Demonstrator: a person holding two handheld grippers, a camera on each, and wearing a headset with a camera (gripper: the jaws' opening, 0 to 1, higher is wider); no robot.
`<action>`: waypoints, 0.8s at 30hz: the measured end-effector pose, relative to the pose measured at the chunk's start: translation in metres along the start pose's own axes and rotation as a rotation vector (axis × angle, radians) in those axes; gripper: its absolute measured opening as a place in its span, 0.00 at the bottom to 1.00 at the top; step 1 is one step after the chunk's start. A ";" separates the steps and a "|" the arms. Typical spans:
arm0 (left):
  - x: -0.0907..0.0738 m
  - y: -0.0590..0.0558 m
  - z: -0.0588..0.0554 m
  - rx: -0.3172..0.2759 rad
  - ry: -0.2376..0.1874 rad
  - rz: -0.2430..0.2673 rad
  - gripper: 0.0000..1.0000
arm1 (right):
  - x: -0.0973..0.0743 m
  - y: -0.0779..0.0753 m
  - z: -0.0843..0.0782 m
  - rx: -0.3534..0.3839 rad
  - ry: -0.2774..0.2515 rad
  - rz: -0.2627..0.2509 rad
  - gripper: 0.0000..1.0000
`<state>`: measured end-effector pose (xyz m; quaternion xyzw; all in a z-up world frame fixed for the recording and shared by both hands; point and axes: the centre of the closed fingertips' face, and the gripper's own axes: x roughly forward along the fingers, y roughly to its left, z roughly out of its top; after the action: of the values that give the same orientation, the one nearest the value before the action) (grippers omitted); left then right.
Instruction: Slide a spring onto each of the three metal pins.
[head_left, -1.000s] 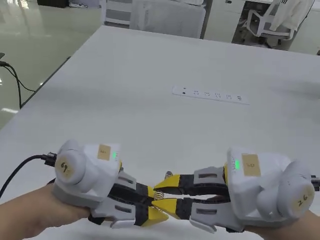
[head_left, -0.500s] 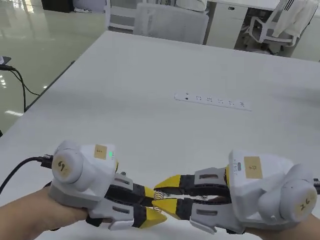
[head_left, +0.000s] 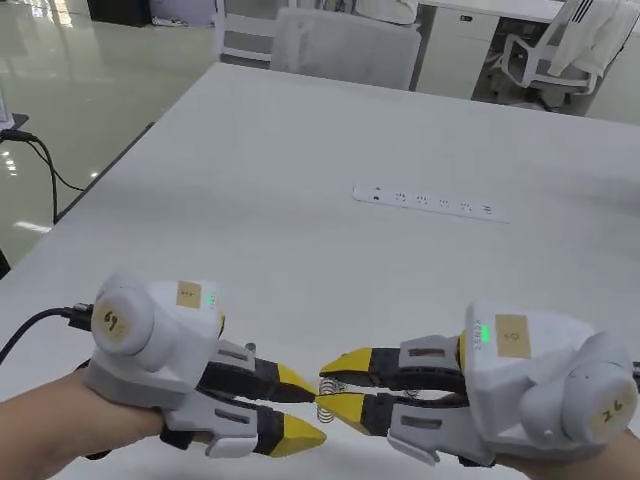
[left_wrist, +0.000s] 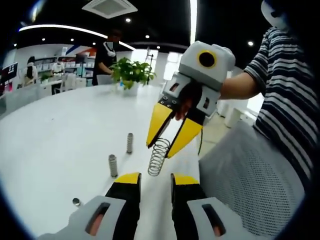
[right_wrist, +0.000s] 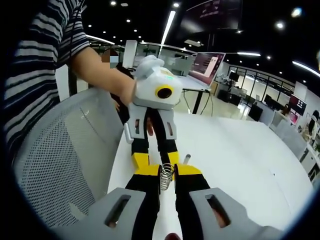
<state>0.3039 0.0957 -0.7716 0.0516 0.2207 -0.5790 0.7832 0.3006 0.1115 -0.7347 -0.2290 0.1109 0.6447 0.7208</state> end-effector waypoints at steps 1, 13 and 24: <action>-0.002 0.000 0.000 -0.002 0.000 0.002 0.16 | 0.000 -0.001 0.000 0.003 0.000 -0.004 0.07; -0.027 0.008 -0.010 -0.034 0.007 0.062 0.25 | 0.002 -0.007 -0.006 0.014 0.011 -0.034 0.07; -0.057 0.018 -0.020 -0.064 -0.006 0.138 0.33 | 0.002 -0.011 -0.008 0.040 0.002 -0.052 0.07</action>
<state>0.3019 0.1583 -0.7694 0.0398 0.2327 -0.5164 0.8232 0.3130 0.1088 -0.7401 -0.2181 0.1184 0.6233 0.7416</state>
